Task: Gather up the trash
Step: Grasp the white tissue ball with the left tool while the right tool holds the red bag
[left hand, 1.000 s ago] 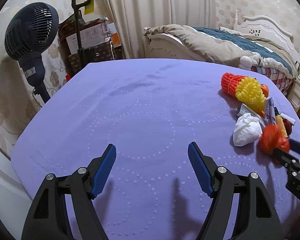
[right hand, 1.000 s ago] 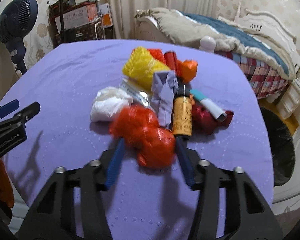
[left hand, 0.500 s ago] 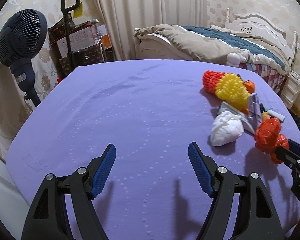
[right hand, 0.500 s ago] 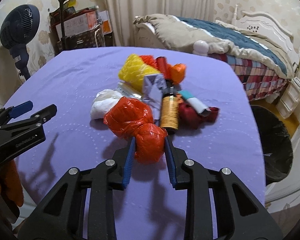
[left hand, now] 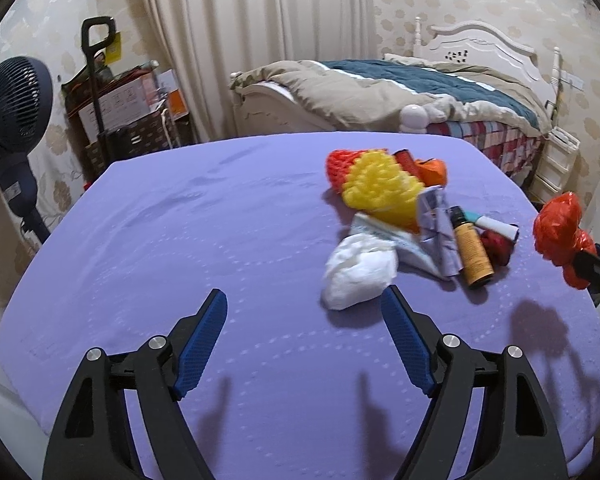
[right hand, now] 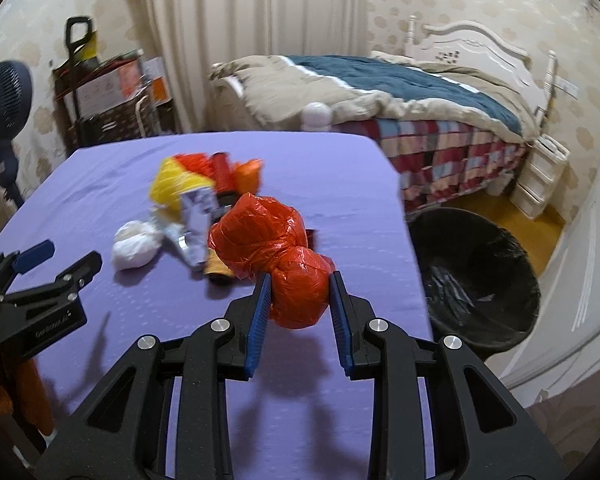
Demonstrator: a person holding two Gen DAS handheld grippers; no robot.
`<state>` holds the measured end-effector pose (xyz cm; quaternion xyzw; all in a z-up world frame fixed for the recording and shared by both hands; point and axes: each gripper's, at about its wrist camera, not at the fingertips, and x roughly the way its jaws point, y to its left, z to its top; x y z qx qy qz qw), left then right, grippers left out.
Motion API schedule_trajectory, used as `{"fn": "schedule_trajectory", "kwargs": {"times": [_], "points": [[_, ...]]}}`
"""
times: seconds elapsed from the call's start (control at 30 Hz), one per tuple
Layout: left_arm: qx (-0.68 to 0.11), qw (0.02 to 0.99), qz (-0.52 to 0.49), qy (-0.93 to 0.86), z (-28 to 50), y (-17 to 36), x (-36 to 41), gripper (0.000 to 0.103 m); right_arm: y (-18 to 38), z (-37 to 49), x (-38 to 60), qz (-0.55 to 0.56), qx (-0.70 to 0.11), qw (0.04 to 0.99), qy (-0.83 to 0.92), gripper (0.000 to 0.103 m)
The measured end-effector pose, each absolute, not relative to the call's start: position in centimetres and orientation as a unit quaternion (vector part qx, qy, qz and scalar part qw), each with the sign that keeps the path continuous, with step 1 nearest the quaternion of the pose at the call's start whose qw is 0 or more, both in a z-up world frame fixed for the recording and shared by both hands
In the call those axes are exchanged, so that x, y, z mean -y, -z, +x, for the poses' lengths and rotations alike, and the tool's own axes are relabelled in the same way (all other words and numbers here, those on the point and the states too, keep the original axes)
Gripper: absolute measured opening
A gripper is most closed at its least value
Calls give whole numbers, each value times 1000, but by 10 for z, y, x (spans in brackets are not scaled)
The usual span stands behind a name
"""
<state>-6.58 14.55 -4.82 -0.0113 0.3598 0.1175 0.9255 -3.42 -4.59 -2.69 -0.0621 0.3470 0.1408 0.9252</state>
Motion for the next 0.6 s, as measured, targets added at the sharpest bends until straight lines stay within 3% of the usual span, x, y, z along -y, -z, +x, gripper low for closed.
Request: {"fn": "schedule_trajectory", "kwargs": {"times": [0.6], "points": [[-418, 903, -24, -98, -15, 72, -141, 81, 42, 4, 81, -21, -369, 923, -105, 29]]}}
